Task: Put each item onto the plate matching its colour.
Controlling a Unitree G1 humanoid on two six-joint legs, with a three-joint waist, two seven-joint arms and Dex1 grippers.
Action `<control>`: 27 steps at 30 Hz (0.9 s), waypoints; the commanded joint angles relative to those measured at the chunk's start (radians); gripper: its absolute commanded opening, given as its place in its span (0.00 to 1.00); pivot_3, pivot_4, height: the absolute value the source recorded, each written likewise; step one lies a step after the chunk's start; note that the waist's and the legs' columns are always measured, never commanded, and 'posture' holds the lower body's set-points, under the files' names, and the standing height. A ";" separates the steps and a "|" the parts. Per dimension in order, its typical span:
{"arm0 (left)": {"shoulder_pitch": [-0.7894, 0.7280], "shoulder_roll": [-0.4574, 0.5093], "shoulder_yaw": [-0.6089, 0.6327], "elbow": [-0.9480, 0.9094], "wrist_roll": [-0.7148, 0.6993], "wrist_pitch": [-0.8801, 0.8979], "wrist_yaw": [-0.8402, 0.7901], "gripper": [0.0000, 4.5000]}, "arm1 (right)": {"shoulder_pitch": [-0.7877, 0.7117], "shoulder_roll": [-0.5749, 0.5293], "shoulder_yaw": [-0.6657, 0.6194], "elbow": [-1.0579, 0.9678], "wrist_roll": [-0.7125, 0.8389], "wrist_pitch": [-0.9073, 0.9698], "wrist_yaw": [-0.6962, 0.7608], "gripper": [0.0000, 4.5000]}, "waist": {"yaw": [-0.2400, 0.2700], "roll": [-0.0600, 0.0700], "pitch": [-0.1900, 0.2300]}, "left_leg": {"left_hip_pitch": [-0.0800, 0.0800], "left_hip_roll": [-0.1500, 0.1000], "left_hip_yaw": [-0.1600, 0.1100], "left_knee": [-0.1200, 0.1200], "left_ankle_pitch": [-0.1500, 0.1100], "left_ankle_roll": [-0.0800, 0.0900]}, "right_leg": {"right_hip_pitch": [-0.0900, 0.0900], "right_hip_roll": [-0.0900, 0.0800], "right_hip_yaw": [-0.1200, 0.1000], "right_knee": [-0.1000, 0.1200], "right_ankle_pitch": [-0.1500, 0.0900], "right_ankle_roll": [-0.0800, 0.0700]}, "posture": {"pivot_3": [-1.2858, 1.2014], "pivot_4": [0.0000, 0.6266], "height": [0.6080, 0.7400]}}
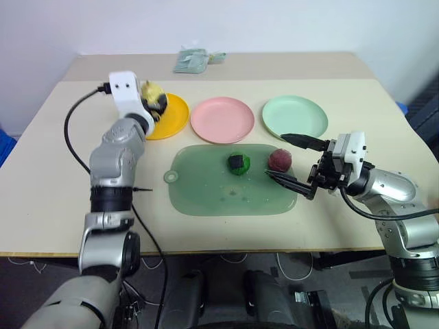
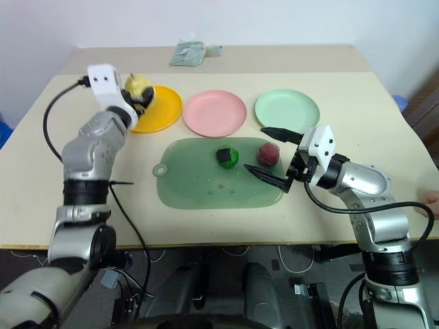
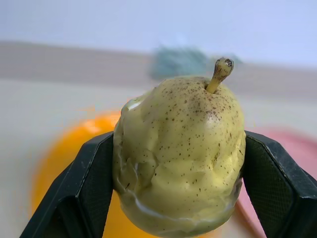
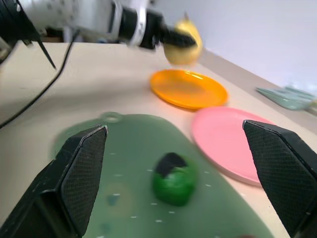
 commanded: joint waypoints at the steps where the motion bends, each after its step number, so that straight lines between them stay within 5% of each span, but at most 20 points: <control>1: -0.105 0.006 0.030 0.262 0.032 -0.173 0.012 0.69 | -0.044 0.030 0.004 0.027 -0.040 -0.049 -0.040 1.00 | 0.000 0.000 0.000 | 0.000 0.000 0.000 0.000 0.000 0.000 | 0.000 0.000 0.000 0.000 0.000 0.000 | 0.52 0.24 1.00; 5: -0.198 0.009 0.039 0.556 0.058 -0.312 0.005 0.69 | -0.098 0.074 0.025 0.070 -0.093 -0.074 -0.095 1.00 | -0.002 -0.001 0.000 | -0.001 -0.001 0.000 0.000 0.000 0.000 | 0.000 0.000 0.000 0.000 0.001 0.002 | 0.52 0.24 1.00; 8: -0.218 0.009 0.039 0.637 0.068 -0.367 -0.008 0.99 | -0.127 0.093 0.039 0.080 -0.122 -0.075 -0.128 1.00 | -0.003 -0.001 0.001 | -0.001 -0.001 0.000 0.000 0.000 0.000 | -0.001 0.000 0.000 0.000 0.001 0.002 | 0.52 0.24 1.00; 13: -0.176 0.008 0.035 0.588 0.067 -0.422 -0.033 0.99 | -0.146 0.091 0.061 0.075 -0.140 -0.043 -0.140 1.00 | -0.003 -0.001 0.001 | -0.001 -0.001 0.000 0.000 0.000 0.000 | -0.002 -0.001 0.000 0.001 0.001 0.002 | 0.52 0.24 1.00; 17: -0.030 -0.006 0.025 0.328 0.038 -0.404 -0.109 0.99 | -0.161 0.073 0.091 0.084 -0.178 -0.003 -0.148 1.00 | -0.005 -0.001 0.000 | -0.001 -0.001 0.000 0.000 0.000 0.000 | -0.002 -0.001 0.001 0.001 0.001 0.002 | 0.52 0.24 1.00; 19: 0.147 -0.010 0.003 0.002 -0.040 -0.306 -0.212 0.99 | -0.179 0.070 0.115 0.093 -0.195 0.040 -0.148 1.00 | -0.013 0.000 0.000 | -0.001 -0.001 0.001 -0.001 0.000 0.000 | -0.002 -0.001 0.002 0.001 0.001 0.002 | 0.52 0.24 1.00; 23: 0.522 0.088 -0.060 -0.544 -0.175 -0.160 -0.459 0.99 | -0.219 0.059 0.177 0.125 -0.226 0.106 -0.118 1.00 | -0.033 0.000 0.000 | -0.001 0.000 0.002 -0.002 0.000 0.000 | -0.004 -0.002 0.007 0.001 0.001 0.001 | 0.52 0.24 1.00; 27: 0.776 0.240 -0.041 -0.797 -0.302 -0.083 -0.696 0.99 | -0.262 0.063 0.231 0.170 -0.253 0.167 -0.096 1.00 | -0.033 0.001 0.000 | -0.001 0.002 0.002 -0.002 -0.001 -0.001 | -0.005 -0.001 0.007 0.001 0.001 -0.001 | 0.52 0.24 1.00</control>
